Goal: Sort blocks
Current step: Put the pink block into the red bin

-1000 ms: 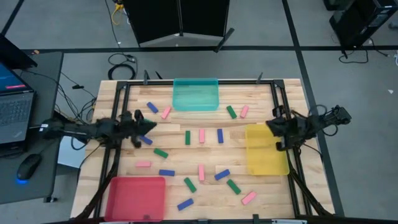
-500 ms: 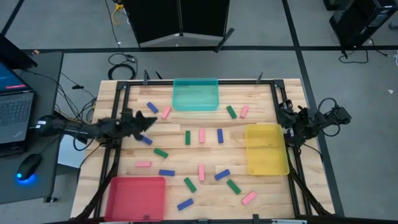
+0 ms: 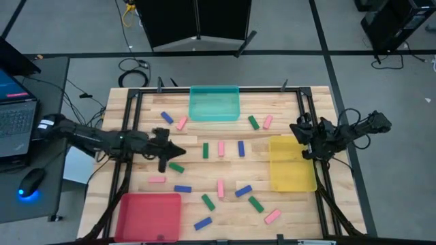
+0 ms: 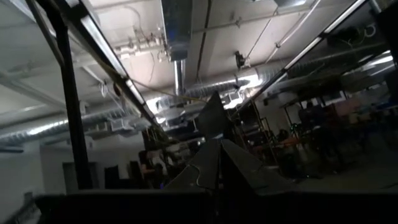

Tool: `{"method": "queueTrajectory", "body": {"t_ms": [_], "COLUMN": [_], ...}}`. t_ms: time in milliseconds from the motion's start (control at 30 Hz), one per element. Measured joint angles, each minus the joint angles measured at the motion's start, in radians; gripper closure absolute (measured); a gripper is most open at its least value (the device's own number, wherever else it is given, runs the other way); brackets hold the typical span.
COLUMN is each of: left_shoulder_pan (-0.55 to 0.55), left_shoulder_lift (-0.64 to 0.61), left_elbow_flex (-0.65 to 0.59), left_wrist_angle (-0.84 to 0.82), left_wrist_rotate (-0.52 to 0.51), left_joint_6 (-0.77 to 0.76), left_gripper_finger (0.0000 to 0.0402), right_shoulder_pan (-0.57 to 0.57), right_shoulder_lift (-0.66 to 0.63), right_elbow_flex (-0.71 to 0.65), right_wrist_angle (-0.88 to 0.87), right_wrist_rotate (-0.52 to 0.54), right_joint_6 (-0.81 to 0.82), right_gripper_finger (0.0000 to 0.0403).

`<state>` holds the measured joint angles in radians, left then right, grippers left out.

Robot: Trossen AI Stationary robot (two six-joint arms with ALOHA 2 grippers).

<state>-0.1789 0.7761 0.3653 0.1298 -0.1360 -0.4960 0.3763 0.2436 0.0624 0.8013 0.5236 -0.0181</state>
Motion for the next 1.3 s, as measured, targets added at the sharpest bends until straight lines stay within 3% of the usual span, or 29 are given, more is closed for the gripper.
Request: {"method": "queueTrajectory", "body": {"t_ms": [200, 367, 467, 567, 733, 967, 1100, 1300], "left_shoulder_pan": [-0.026, -0.049, -0.092, -0.146, -0.268, -0.397, -0.424, -0.432], "left_shoulder_lift": [0.223, 0.407, 0.487, 0.523, 0.508, 0.503, 0.503, 0.503], "left_elbow_flex": [0.312, 0.56, 0.662, 0.701, 0.641, 0.536, 0.471, 0.336], "left_wrist_angle": [-0.491, -0.994, -1.229, -1.364, -1.372, -1.254, -1.229, -1.053], "left_wrist_rotate": [-0.002, 0.001, 0.027, 0.052, 0.091, 0.104, 0.1, 0.11], "left_joint_6": [0.044, 0.024, -0.013, -0.069, -0.204, -0.363, -0.427, -0.449], "left_gripper_finger": [0.0381, 0.0381, 0.0381, 0.0381, 0.0381, 0.0371, 0.0327, 0.0224], "right_shoulder_pan": [0.0, 0.0, 0.0, 0.0, -0.001, -0.001, -0.001, -0.001], "right_shoulder_lift": [0.1, 0.165, 0.19, 0.211, 0.231, 0.231, 0.233, 0.253], "right_elbow_flex": [0.034, 0.051, 0.052, 0.052, 0.052, 0.052, 0.052, 0.052], "right_wrist_angle": [0.003, 0.007, 0.013, 0.013, 0.013, 0.014, 0.012, 0.013], "right_wrist_rotate": [0.001, 0.01, 0.011, 0.011, 0.011, 0.011, 0.011, 0.011], "right_joint_6": [-0.003, -0.046, -0.07, -0.089, -0.125, -0.143, -0.136, -0.132], "right_gripper_finger": [0.0376, 0.0376, 0.0376, 0.0375, 0.0377, 0.0377, 0.0377, 0.0378]}}
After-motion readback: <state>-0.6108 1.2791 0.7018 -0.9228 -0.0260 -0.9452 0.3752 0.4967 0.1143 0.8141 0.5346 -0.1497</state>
